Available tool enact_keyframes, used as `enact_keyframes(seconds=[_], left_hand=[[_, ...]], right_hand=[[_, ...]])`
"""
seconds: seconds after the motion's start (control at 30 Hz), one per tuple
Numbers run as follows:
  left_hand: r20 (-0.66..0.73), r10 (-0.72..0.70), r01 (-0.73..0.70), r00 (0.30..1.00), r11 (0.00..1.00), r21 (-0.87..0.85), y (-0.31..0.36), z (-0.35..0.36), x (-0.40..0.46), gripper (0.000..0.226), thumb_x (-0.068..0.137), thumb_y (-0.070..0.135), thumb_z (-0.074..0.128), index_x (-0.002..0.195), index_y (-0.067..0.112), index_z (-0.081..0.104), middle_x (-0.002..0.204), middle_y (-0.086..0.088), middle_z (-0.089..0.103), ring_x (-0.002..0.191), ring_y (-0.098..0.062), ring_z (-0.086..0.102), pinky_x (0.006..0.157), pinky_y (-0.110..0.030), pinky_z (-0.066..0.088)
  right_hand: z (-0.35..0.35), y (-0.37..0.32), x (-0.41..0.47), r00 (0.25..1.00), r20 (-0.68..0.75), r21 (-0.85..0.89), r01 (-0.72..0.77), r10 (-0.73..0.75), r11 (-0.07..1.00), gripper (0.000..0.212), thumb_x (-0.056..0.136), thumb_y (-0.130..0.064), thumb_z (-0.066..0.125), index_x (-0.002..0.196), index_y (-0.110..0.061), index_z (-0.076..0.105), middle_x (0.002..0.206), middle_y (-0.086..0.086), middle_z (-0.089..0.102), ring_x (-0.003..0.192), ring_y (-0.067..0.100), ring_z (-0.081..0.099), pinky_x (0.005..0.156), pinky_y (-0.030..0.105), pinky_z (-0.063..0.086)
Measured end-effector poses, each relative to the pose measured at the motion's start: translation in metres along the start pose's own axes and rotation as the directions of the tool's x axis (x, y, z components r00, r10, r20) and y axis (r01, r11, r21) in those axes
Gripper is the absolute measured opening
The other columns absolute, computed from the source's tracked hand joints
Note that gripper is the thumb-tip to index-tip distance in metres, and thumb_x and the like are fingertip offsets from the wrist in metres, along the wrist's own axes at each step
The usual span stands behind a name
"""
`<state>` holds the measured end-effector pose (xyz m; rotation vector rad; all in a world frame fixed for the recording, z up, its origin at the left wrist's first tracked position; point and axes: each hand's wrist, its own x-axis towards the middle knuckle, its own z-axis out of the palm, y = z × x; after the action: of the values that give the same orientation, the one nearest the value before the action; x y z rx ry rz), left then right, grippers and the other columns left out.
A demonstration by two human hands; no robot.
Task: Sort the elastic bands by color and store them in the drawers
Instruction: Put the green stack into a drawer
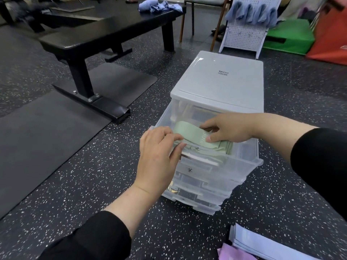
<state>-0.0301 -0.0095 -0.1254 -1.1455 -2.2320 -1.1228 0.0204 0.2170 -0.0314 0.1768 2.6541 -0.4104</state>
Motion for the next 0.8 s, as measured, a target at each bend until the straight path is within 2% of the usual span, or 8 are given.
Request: enact_keyframes(seconds=[0.13, 0.23, 0.33, 0.43, 0.5, 0.6, 0.67, 0.8], left_hand=[[0.002, -0.001, 0.001, 1.000, 1.000, 0.013, 0.003, 0.001, 0.004, 0.024, 0.097, 0.032, 0.060, 0.104, 0.012, 0.072, 0.104, -0.002, 0.058, 0.103, -0.019, 0.053, 0.102, -0.049, 0.041], [-0.006, -0.016, 0.016, 1.000, 0.999, 0.030, 0.006, 0.004, 0.009, 0.018, 0.093, 0.025, 0.068, 0.106, 0.012, 0.072, 0.105, -0.002, 0.059, 0.103, -0.019, 0.053, 0.099, -0.046, 0.043], [-0.031, -0.060, 0.062, 0.998, 0.995, 0.081, 0.013, 0.005, 0.018, 0.024, 0.087, 0.022, 0.077, 0.109, 0.013, 0.071, 0.115, -0.006, 0.059, 0.110, -0.022, 0.052, 0.097, -0.045, 0.043], [-0.093, -0.174, 0.188, 0.980, 0.967, 0.175, 0.020, 0.007, 0.031, 0.030, 0.080, 0.031, 0.081, 0.102, 0.017, 0.068, 0.111, -0.006, 0.055, 0.101, -0.025, 0.050, 0.086, -0.035, 0.034], [-0.081, -0.248, 0.259, 0.965, 0.947, 0.189, 0.021, 0.010, 0.036, 0.027, 0.081, 0.036, 0.081, 0.094, 0.018, 0.065, 0.101, -0.001, 0.055, 0.092, -0.024, 0.053, 0.081, -0.035, 0.035], [-0.018, -0.290, 0.291, 0.957, 0.952, 0.100, 0.020, 0.014, 0.030, 0.016, 0.092, 0.034, 0.071, 0.095, 0.018, 0.067, 0.098, 0.004, 0.059, 0.090, -0.020, 0.058, 0.081, -0.039, 0.046], [0.009, -0.307, 0.307, 0.952, 0.952, 0.024, 0.020, 0.015, 0.020, 0.011, 0.099, 0.024, 0.063, 0.104, 0.016, 0.070, 0.105, 0.005, 0.062, 0.096, -0.015, 0.058, 0.086, -0.036, 0.048], [0.111, -0.332, 0.337, 0.937, 0.941, -0.027, 0.021, 0.017, 0.010, 0.035, 0.101, 0.008, 0.051, 0.133, 0.010, 0.064, 0.131, 0.002, 0.058, 0.117, -0.010, 0.054, 0.096, -0.013, 0.033]], right_hand=[[-0.001, -0.007, -0.016, 0.954, -0.299, 0.058, -0.017, 0.034, 0.998, 0.033, 0.101, -0.038, 0.055, 0.129, -0.023, 0.064, 0.126, -0.008, 0.067, 0.113, 0.016, 0.062, 0.102, 0.034, 0.046], [0.002, -0.021, -0.052, 0.782, -0.617, 0.267, 0.104, 0.087, 0.958, 0.022, 0.099, -0.041, 0.054, 0.110, -0.032, 0.071, 0.099, -0.018, 0.072, 0.094, 0.007, 0.066, 0.086, 0.031, 0.052], [0.018, -0.046, -0.093, 0.676, -0.729, 0.341, 0.226, 0.105, 0.913, 0.019, 0.096, -0.043, 0.054, 0.087, -0.035, 0.068, 0.079, -0.020, 0.069, 0.069, 0.003, 0.063, 0.066, 0.026, 0.051], [0.049, -0.059, -0.109, 0.779, -0.588, 0.535, 0.170, 0.220, 0.828, 0.017, 0.096, -0.043, 0.057, 0.086, -0.037, 0.070, 0.077, -0.010, 0.072, 0.068, 0.018, 0.069, 0.068, 0.043, 0.059], [0.072, -0.057, -0.108, 0.821, -0.457, 0.725, 0.122, 0.342, 0.678, 0.013, 0.098, -0.036, 0.058, 0.102, -0.036, 0.070, 0.098, -0.011, 0.075, 0.083, 0.006, 0.072, 0.078, 0.035, 0.062], [0.092, -0.052, -0.102, 0.830, -0.231, 0.968, 0.143, 0.508, 0.206, 0.031, 0.103, -0.020, 0.055, 0.133, -0.020, 0.060, 0.133, -0.004, 0.065, 0.110, 0.007, 0.068, 0.090, 0.033, 0.060], [0.096, -0.051, -0.099, 0.854, -0.118, 0.979, 0.185, 0.507, -0.085, 0.042, 0.102, -0.011, 0.053, 0.144, -0.008, 0.050, 0.144, 0.001, 0.056, 0.120, 0.015, 0.063, 0.094, 0.041, 0.059], [0.094, -0.053, -0.091, 0.867, -0.107, 0.956, 0.224, 0.487, -0.189, 0.038, 0.101, -0.003, 0.048, 0.135, 0.012, 0.038, 0.132, 0.003, 0.058, 0.128, 0.019, 0.056, 0.091, 0.045, 0.059]])
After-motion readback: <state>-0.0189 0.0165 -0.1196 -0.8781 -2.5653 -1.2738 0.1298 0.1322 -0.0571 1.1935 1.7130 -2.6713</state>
